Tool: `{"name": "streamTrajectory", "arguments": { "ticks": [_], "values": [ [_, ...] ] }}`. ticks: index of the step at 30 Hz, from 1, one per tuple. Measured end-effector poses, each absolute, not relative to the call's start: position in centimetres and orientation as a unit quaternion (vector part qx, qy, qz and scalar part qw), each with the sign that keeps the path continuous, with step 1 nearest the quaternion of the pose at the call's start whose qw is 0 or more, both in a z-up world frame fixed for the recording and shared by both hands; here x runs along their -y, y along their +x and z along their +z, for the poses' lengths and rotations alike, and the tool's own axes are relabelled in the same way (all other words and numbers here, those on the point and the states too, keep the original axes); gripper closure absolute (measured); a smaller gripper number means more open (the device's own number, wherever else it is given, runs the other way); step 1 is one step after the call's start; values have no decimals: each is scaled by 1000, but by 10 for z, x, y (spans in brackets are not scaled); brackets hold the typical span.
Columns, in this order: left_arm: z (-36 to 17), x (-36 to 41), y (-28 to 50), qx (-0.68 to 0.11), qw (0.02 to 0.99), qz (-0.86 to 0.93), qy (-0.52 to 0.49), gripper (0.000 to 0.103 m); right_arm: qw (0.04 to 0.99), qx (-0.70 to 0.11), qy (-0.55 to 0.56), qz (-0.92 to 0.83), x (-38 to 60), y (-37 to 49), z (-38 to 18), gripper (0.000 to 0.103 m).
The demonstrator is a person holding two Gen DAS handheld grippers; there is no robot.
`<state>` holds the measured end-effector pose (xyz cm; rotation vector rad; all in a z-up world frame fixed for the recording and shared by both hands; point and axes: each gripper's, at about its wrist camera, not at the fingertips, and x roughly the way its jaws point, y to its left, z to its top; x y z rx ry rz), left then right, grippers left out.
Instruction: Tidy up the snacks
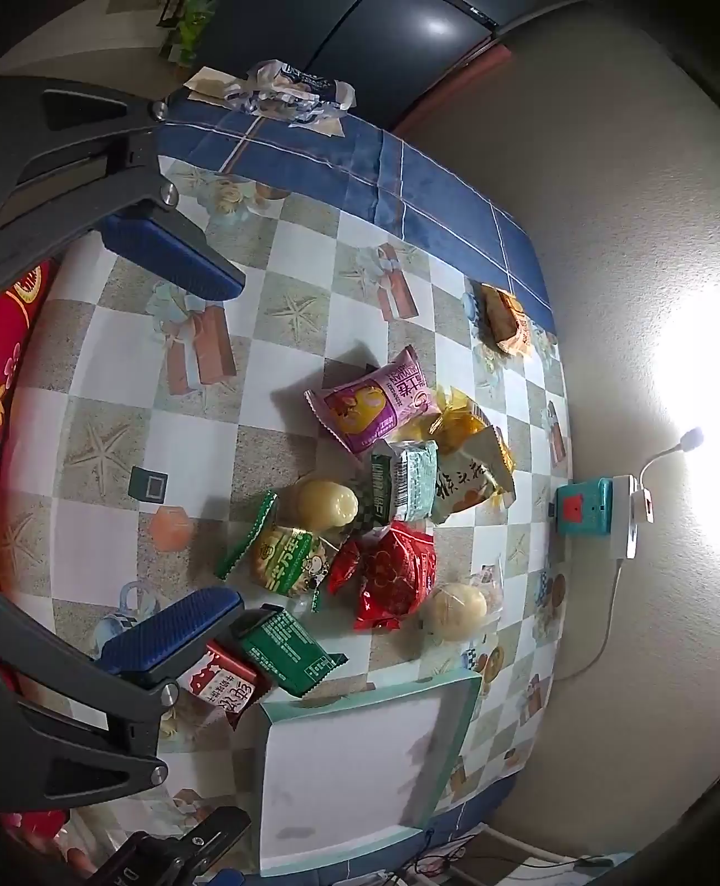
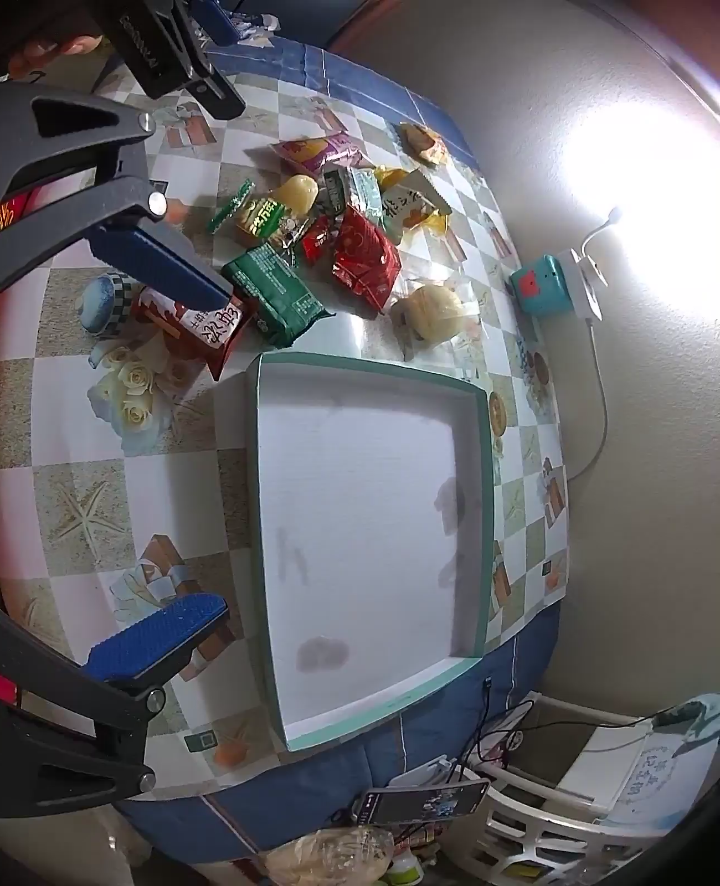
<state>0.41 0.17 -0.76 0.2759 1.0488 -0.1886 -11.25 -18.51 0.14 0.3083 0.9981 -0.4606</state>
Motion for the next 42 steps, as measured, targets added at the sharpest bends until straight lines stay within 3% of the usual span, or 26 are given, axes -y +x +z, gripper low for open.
{"name": "streamTrajectory", "arguments": {
  "ticks": [42],
  "values": [
    [-13, -2, 5, -506, 848, -90, 127, 0, 842, -473, 144, -215, 184, -112, 1, 0]
  ]
}}
